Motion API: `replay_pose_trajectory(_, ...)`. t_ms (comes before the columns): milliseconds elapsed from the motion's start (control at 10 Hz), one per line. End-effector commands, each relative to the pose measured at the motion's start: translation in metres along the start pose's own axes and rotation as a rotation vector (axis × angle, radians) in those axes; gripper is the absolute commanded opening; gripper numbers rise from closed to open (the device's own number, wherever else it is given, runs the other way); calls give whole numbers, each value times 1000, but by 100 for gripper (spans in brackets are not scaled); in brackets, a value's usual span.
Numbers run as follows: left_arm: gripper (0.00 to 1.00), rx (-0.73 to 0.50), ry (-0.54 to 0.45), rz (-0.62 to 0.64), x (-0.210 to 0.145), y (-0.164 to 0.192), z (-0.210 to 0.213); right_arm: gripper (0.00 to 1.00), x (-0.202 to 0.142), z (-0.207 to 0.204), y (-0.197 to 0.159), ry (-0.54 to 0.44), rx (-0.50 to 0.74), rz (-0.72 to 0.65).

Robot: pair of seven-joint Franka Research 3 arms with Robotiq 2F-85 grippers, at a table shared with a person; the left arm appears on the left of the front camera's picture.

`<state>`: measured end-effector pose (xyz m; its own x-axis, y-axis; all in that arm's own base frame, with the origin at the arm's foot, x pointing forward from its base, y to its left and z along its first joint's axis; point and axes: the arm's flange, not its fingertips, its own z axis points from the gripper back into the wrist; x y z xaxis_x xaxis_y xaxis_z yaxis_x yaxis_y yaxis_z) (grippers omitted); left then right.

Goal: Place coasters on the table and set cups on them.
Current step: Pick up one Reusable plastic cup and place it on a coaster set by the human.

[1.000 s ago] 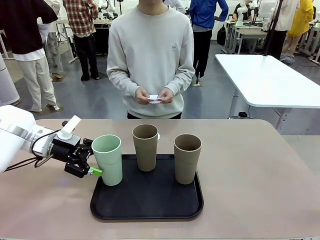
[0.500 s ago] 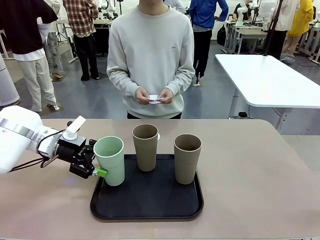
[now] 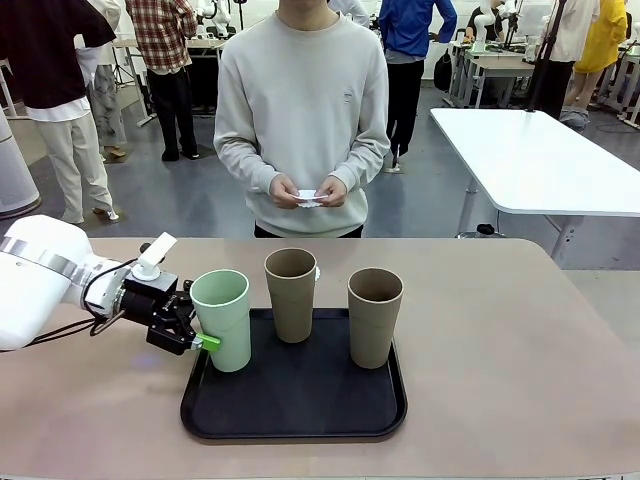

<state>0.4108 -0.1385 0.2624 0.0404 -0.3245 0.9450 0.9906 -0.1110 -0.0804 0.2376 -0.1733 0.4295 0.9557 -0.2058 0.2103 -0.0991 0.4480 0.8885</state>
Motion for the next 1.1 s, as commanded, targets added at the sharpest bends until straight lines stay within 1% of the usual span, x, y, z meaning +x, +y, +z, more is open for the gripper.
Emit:
replay_pose_trajectory(0,100,3,-41,-17,1,5,-11,100,2,0,-1,-13,6,2)
replay_pose_trajectory(100,93,-13,-48,-36,-1,5,-12,100,2,0,-1,-13,6,2)
replay_pose_trajectory(200,40,-20,-49,-37,-1,5,-11,100,2,0,-1,-13,6,2)
replay_pose_trajectory(300,33,-21,-55,-35,0,4,-8,100,2,0,-1,-13,6,2)
replay_pose_trajectory(400,0,-19,-60,-41,4,-1,-4,100,2,0,-1,-13,6,2)
replay_pose_trajectory(600,0,-24,-28,-79,32,-17,6,100,2,0,-1,-13,6,2)
replay_pose_trajectory(700,67,-18,-36,-91,58,-28,15,100,2,0,-1,-13,6,2)
replay_pose_trajectory(1000,67,30,10,-117,133,-54,39,100,2,0,-1,-13,6,2)
